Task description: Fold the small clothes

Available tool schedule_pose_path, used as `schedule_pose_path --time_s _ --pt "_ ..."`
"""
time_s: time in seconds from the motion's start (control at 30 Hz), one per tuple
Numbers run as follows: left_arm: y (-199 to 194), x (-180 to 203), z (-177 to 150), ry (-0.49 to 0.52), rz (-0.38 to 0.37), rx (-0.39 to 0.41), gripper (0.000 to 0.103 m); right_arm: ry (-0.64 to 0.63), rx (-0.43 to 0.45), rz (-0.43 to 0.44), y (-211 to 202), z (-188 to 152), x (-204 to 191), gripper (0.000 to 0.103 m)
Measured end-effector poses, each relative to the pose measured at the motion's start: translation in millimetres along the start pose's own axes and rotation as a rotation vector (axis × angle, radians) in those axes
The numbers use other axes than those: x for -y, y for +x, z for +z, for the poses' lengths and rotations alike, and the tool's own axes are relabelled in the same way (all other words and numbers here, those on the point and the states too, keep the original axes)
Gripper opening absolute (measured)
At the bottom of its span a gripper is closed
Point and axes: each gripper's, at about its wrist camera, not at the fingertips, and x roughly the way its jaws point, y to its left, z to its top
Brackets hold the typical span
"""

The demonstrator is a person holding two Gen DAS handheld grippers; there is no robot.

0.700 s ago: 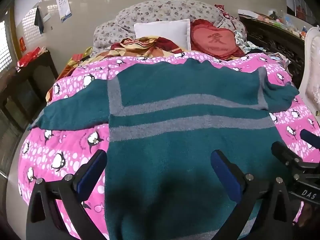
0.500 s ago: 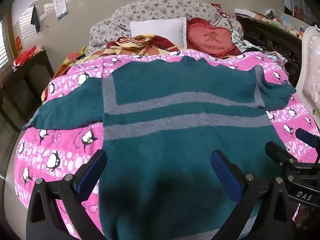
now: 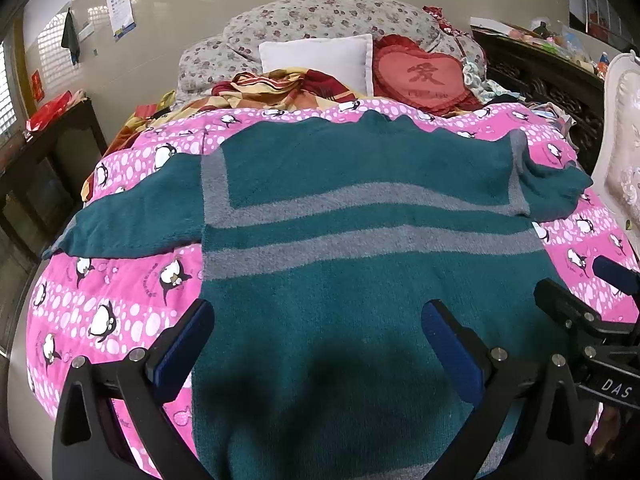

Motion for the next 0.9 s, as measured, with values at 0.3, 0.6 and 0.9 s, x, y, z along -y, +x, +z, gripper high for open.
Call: schedule_pose_path --time_s 0.3,0.6,0.9 --pt "-0.2 3.0 0.8 0.013 -0.011 0.004 0.103 0.008 0.002 0.003 -1.3 0.7 2.1 0.103" --pt "1.1 6.7 0.6 0.021 -0.014 0.004 0.103 0.028 0.002 0.005 -2.7 1.6 8.9 0.103" --pt "4.5 7.3 -0.3 0.015 -0.016 -0.001 0.103 0.021 -0.008 0.005 0.8 0.8 6.5 0.103"
